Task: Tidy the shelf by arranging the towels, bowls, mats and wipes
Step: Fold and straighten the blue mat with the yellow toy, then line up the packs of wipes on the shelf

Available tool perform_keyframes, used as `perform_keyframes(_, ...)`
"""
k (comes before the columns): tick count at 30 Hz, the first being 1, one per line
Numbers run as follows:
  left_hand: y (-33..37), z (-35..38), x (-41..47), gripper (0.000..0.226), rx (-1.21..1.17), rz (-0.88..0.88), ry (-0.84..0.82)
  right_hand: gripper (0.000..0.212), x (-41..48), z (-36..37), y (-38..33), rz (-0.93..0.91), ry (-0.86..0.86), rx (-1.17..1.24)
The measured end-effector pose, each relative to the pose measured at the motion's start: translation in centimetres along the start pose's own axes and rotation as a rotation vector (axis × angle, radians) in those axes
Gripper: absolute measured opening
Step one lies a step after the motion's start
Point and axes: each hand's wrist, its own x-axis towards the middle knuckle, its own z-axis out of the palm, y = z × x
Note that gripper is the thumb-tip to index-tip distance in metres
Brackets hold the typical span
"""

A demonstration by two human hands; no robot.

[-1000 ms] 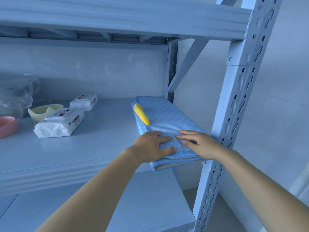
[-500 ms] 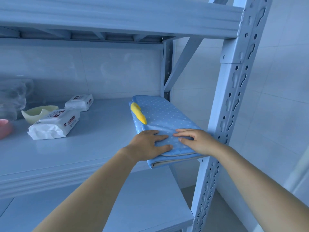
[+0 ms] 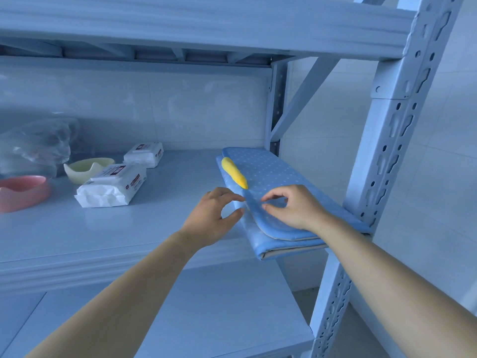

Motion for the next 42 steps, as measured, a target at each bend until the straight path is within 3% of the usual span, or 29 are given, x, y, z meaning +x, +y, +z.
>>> perform_keyframes(9,-5.9,-6.8,-3.4,0.021,0.088,-0.104,0.011,0.009,3.3,5.4,-8.4,-0.151,-0.077,0.026)
perform_keyframes(22,-16.5,-17.7,-7.9,0.025,0.19,-0.14,0.128,0.012,8.6,16.9,-19.6,-0.223,-0.162,0.055)
perform_keyframes(34,-22.8,-22.2,-5.3,0.021,0.23,-0.057,0.032,0.041,13.1,21.7,-22.6,-0.209,-0.052,0.0)
perform_keyframes(39,-23.7,-20.2,-2.3,0.067,0.27,-0.157,-0.021,0.055,15.1,22.6,-21.8,-0.197,-0.11,0.022)
perform_keyframes(42,-23.8,-19.2,-1.0,0.08,0.222,-0.241,0.025,0.06,16.5,23.0,-20.9,-0.164,-0.156,0.136)
